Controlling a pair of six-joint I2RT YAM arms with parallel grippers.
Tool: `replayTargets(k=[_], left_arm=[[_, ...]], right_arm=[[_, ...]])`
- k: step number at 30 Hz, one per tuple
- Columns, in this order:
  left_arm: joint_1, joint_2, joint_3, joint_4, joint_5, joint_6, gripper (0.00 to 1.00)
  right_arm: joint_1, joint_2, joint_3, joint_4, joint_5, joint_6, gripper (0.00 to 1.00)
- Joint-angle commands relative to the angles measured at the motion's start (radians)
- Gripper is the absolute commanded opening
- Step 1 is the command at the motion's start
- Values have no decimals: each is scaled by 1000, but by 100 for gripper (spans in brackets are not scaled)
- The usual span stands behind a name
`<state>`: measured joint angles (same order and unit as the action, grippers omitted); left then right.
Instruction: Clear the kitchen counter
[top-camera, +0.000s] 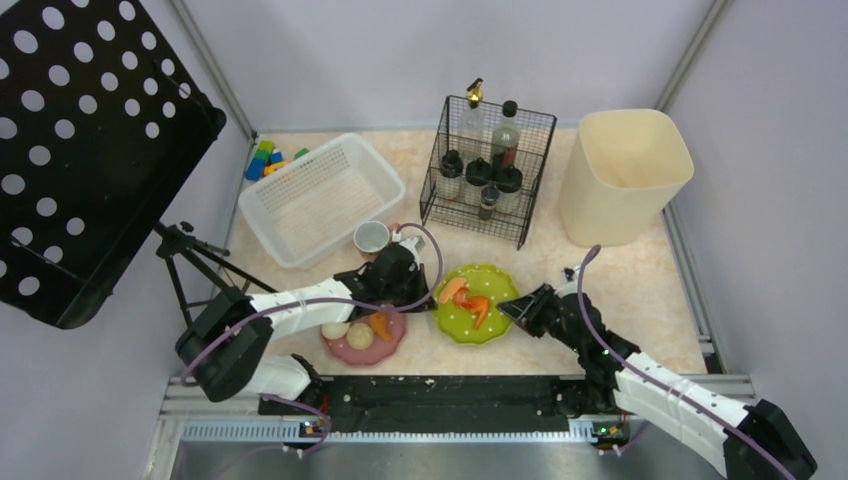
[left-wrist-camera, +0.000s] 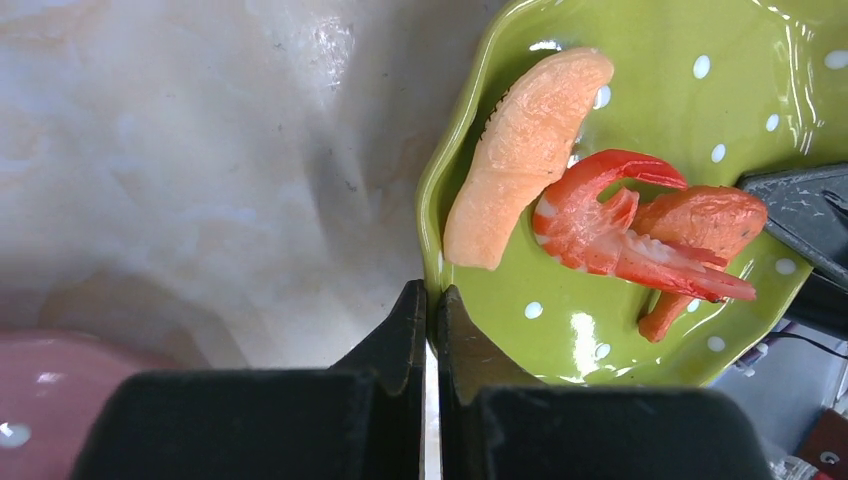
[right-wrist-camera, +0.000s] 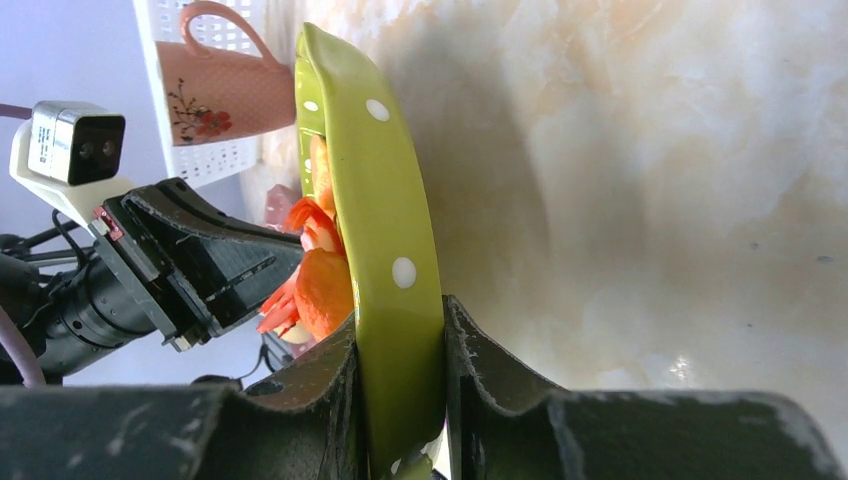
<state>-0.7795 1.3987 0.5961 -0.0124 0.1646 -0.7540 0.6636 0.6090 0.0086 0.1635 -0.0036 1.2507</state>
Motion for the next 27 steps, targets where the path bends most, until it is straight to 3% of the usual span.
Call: replayTargets(k=[1,7,14,16,27], left_arm=[[6,-91,53,-135,-76,74,0],[6,-166,83,-210,-111,86,12],[6,-255,128,-293,-172,106,45],[8,-276,149,-319,-198,117,51],[8,-398,210,-425,-257,131,53]], right_arm=[[-1,0,34,181,-5,59,0],[-2,27,62,245,-22,99,0],[-2,62,114,280,-35,109,0],[-3,69,122,291,-37,115,0],[-4,100,146,384,-45,158,0]])
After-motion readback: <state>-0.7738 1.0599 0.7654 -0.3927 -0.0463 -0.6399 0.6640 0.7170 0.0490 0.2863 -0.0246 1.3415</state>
